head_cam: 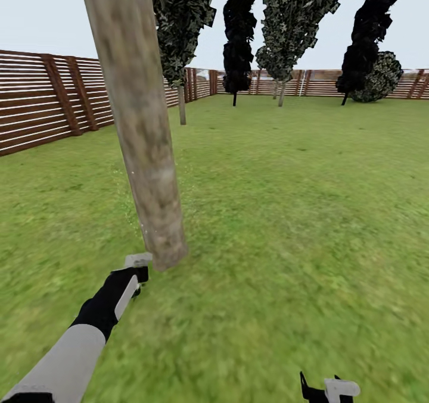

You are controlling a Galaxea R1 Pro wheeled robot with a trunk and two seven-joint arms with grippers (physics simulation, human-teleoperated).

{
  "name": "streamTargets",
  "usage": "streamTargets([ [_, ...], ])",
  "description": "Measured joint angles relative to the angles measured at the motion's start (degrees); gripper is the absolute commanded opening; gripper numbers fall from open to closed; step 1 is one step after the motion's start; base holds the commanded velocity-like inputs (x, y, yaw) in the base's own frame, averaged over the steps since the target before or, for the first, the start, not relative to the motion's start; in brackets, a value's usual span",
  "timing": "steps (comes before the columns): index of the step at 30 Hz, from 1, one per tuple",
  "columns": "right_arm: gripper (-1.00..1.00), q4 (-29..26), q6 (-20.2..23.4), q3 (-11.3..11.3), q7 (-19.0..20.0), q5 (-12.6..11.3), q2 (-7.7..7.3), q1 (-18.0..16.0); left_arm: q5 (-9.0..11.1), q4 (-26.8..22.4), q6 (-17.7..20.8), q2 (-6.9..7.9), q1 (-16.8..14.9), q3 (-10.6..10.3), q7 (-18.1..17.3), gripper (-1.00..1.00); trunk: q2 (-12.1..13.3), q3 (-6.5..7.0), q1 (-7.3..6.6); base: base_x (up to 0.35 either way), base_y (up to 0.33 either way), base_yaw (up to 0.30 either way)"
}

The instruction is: In the garden, pick up the pesticide atomizer on the floor and spray pesticide onto both trees until each tree trunk is fully covered.

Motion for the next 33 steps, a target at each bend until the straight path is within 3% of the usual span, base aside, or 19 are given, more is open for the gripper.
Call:
streamTargets([
  [2, 1.0, 0.0, 0.0, 0.0, 0.0, 0.1, 0.0, 0.0, 0.1, 0.0, 3.1, -0.53, -3.6, -4.6, -2.4, -1.0, 0.0, 0.0, 0.0, 0.0, 0.0, 0.0],
  [4, 1.0, 0.0, 0.0, 0.0, 0.0, 0.1, -0.16, 0.0, -0.4, 0.0, 7.3, 0.36, -6.6, -5.7, -6.8, -1.0, 0.0, 0.0, 0.0, 0.0, 0.0, 0.0],
  [6, 1.0, 0.0, 0.0, 0.0, 0.0, 0.1, -0.11, 0.0, -1.0, 0.2, 10.2, 4.29, -9.8, -5.8, -10.7, -1.0, 0.0, 0.0, 0.0, 0.0, 0.0, 0.0],
  [8, 1.0, 0.0, 0.0, 0.0, 0.0, 0.1, -0.11, 0.0, -0.2, 0.6, 10.8, 5.93, -11.1, -5.8, -13.0, -1.0, 0.0, -0.01, 0.0, 0.0, 0.0, 0.0],
  [10, 1.0, 0.0, 0.0, 0.0, 0.1, 0.1, -0.11, 0.0, 0.3, 0.1, 12.7, 5.53, -11.6, -6.0, -14.7, -1.0, 0.0, -0.01, 0.0, 0.0, 0.0, 0.0],
  [11, 1.0, 0.0, 0.0, 0.0, 0.1, 0.1, -0.11, 0.0, 0.6, -0.7, 15.6, 4.84, -12.3, -6.0, -15.0, -1.0, 0.0, -0.01, 0.0, 0.0, 0.0, 0.0],
  [15, 1.0, 0.0, 0.0, 0.0, 0.1, 0.1, -0.11, 0.0, 0.4, -1.6, 16.9, 4.65, -14.1, -5.9, -16.4, -1.0, 0.0, -0.01, 0.0, 0.0, 0.0, 0.0],
  [18, 1.0, 0.0, 0.0, 0.0, 0.1, 0.1, -0.11, 0.0, -0.3, -1.4, 18.6, 6.63, -16.2, -5.5, -19.3, -1.0, 0.0, -0.01, 0.0, 0.0, 0.0, 0.0],
  [21, 1.0, 0.0, 0.0, 0.0, 0.1, 0.1, -0.11, 0.0, 0.2, -1.3, 19.3, 8.01, -16.6, -5.5, -19.9, -1.0, 0.0, -0.01, 0.0, 0.0, 0.0, 0.0],
  [24, 1.0, 0.0, 0.0, 0.0, 0.1, 0.1, -0.11, 0.0, 0.7, -1.7, 19.8, 6.86, -16.9, -5.6, -19.9, -1.0, 0.0, -0.01, 0.0, 0.0, 0.0, 0.0],
  [25, 1.0, 0.0, 0.0, 0.0, 0.1, 0.1, -0.11, 0.0, 0.9, -2.0, 20.6, 5.24, -17.8, -5.6, -19.9, -1.0, 0.0, 0.0, 0.0, 0.0, 0.0, 0.0],
  [26, 1.0, 0.0, 0.0, 0.0, 0.1, 0.1, -0.11, 0.0, 0.7, -2.1, 21.4, 4.75, -18.2, -5.6, -19.9, -1.0, 0.0, -0.01, 0.0, 0.0, 0.0, 0.0],
  [28, 1.0, 0.0, 0.0, 0.0, 0.1, 0.1, -0.11, 0.0, -0.2, -2.1, 22.1, 5.41, -18.5, -5.4, -19.9, -1.0, 0.0, -0.01, 0.0, 0.0, 0.0, 0.0],
  [31, 1.0, 0.0, 0.0, 0.0, 0.1, 0.1, -0.02, 0.0, -0.4, -2.2, 22.3, 8.16, -18.7, -3.5, -19.9, -1.0, 0.0, -0.01, 0.0, -0.155, 0.031, 0.0],
  [33, 1.0, 0.0, 0.0, 0.0, 0.1, 0.1, -0.02, 0.0, 0.3, -2.7, 22.5, 7.9, -18.7, -3.5, -19.9, -1.0, 0.0, -0.01, 0.0, -0.091, 0.017, 0.0],
])
